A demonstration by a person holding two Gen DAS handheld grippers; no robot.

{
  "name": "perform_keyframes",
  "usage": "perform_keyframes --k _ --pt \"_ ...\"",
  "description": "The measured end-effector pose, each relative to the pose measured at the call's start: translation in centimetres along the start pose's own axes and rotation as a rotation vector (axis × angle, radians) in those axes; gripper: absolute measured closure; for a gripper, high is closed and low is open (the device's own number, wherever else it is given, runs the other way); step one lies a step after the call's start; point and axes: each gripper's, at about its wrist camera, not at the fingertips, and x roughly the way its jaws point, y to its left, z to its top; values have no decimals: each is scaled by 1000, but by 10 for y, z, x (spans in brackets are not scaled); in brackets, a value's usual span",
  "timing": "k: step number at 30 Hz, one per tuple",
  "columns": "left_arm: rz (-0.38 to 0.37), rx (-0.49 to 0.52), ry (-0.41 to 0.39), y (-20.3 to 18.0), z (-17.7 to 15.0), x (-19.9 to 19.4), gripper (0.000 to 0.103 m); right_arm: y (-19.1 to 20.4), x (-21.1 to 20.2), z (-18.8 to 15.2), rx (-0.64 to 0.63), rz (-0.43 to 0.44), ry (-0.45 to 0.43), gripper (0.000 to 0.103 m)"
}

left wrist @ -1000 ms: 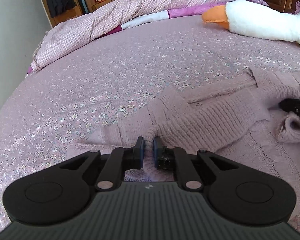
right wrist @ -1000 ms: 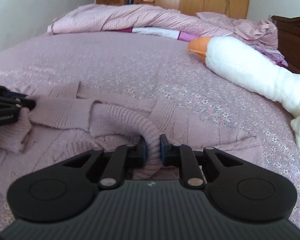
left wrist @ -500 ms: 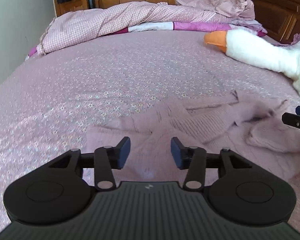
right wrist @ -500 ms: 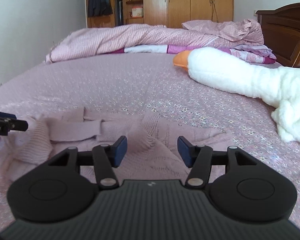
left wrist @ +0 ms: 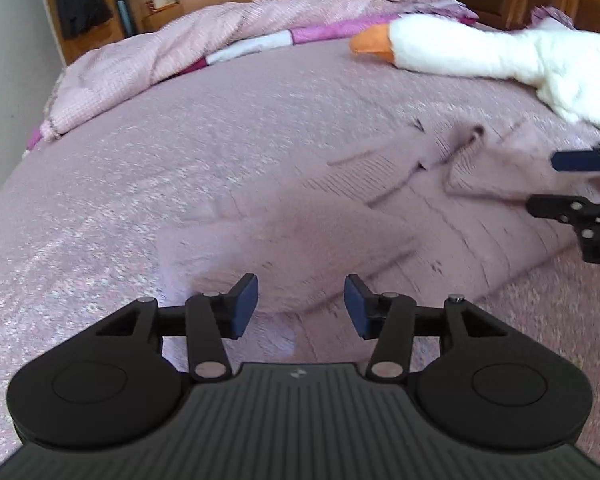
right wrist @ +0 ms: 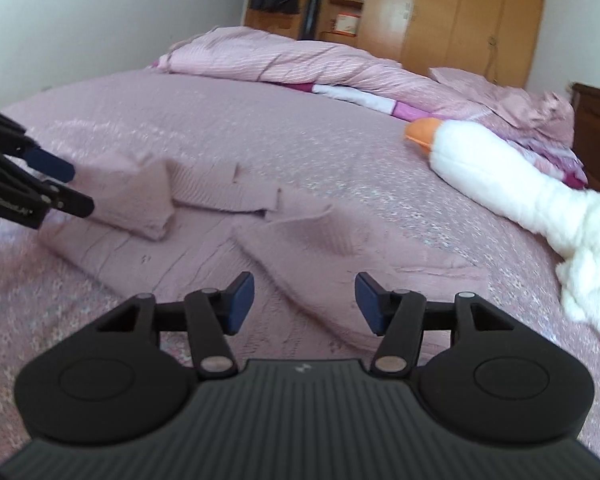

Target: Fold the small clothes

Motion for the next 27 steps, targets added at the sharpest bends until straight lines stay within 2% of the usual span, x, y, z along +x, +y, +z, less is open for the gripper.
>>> perform_keyframes --k 3,8,11,13,14,15,16,17,21,27 --pt "-10 54 -6 -6 -5 5 47 5 6 0 -22 11 8 45" --pt "17 177 -30 -22 -9 17 47 11 23 -4 -42 16 35 45" --pt "38 243 -74 -30 -10 25 47 9 31 -5 -8 5 35 45" --pt "34 274 -101 -32 -11 29 53 5 35 -5 41 1 40 47" --pt "21 267 -98 -31 -10 31 71 3 36 -5 63 0 41 47" --pt "11 243 -97 -28 -8 32 84 0 37 -4 80 2 38 59" --pt "4 212 -101 -23 -4 31 86 -1 38 -4 82 -1 36 90" --pt "9 181 -113 -17 -1 29 90 -2 39 -2 72 -8 40 93" --pt "61 46 -169 15 16 24 91 -23 28 8 107 -43 -33 93" --pt "153 -122 -163 67 38 44 91 -69 28 22 212 -134 -68 93"
